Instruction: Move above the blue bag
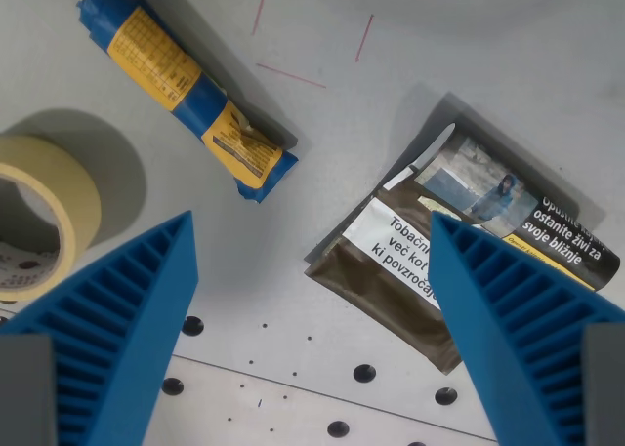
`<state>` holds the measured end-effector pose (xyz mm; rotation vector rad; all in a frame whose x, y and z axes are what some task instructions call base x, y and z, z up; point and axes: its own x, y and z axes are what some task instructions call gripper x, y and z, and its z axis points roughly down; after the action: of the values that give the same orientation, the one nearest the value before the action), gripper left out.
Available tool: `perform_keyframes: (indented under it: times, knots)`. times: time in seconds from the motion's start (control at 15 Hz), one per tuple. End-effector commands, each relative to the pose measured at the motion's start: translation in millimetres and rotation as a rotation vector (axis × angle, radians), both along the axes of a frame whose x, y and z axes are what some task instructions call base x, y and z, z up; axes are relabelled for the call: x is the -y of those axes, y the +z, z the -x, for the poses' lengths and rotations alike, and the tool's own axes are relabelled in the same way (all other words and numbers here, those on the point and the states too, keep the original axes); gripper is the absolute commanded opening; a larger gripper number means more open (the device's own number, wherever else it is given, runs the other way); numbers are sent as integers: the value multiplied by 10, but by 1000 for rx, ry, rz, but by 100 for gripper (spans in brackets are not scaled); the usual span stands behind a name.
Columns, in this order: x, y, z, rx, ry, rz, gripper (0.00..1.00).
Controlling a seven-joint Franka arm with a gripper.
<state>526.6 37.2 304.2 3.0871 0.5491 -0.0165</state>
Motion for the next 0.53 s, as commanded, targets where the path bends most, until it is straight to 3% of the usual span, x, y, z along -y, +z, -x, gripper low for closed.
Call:
perform_keyframes:
  times: [0.07, 0.53]
  knots:
    - [0, 17, -1, 4, 1, 0, 100]
    - [-7, 4, 1, 5, 29, -2, 100]
